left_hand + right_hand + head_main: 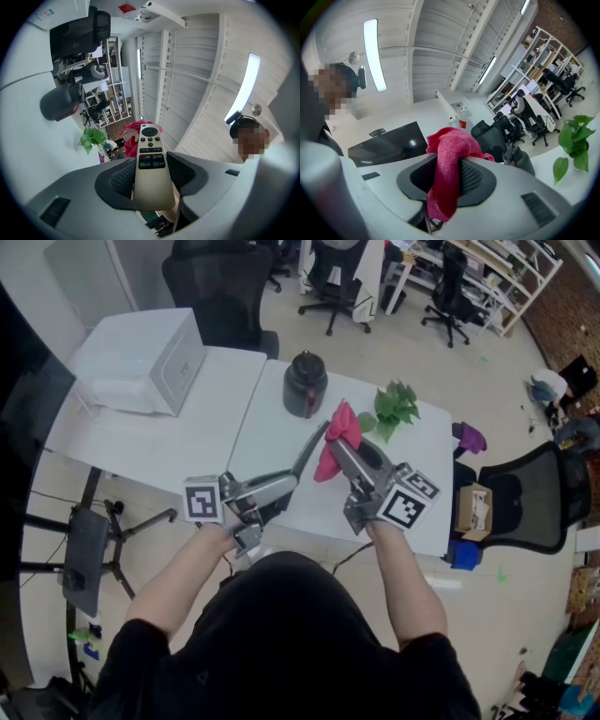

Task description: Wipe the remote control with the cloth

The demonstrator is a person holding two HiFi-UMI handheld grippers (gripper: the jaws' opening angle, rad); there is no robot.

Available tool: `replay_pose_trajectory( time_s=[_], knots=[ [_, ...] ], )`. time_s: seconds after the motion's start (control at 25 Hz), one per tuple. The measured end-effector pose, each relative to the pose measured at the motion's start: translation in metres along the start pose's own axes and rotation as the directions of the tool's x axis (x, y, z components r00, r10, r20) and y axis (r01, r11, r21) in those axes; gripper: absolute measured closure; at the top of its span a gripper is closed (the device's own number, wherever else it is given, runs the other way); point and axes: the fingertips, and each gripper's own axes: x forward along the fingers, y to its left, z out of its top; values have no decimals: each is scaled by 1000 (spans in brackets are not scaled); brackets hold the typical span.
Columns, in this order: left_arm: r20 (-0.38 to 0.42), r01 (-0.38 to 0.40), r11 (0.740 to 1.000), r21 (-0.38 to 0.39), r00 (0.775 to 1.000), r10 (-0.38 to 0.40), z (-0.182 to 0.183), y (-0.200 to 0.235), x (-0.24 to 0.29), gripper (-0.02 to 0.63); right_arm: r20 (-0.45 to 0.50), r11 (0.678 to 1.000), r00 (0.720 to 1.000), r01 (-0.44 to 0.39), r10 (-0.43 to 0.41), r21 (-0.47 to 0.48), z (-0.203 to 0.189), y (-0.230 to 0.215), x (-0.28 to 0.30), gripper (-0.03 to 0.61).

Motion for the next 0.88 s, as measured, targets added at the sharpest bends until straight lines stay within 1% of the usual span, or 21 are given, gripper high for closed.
replay_pose_trajectory(
  time_s=[0.12,0.2,0.36,0.52,0.6,0.72,0.88],
  knots=[
    [30,1,1000,-9,1000,-1,6,1,-1,405,15,1000,1000,-3,3,-8,4,4,-4,469],
    [69,1,1000,-16,998,0,16,3,-1,405,-1,1000,1000,-12,12,-15,-4,12,-6,469],
    [151,-6,1000,-19,988,9,40,6,-4,405,-90,998,994,-58,54,-34,-42,37,-3,469],
    [197,-1,1000,-22,980,6,54,7,-4,405,-164,994,981,-106,101,-21,-73,52,6,469],
    [205,9,1000,-25,979,-4,55,6,-2,405,-184,993,976,-117,113,-10,-82,55,9,469],
    [200,16,999,-33,980,-9,52,4,1,405,-189,992,975,-122,121,4,-85,55,12,469],
    [156,24,999,-28,988,-19,42,1,3,405,-171,994,980,-105,104,7,-77,46,13,469]
  ],
)
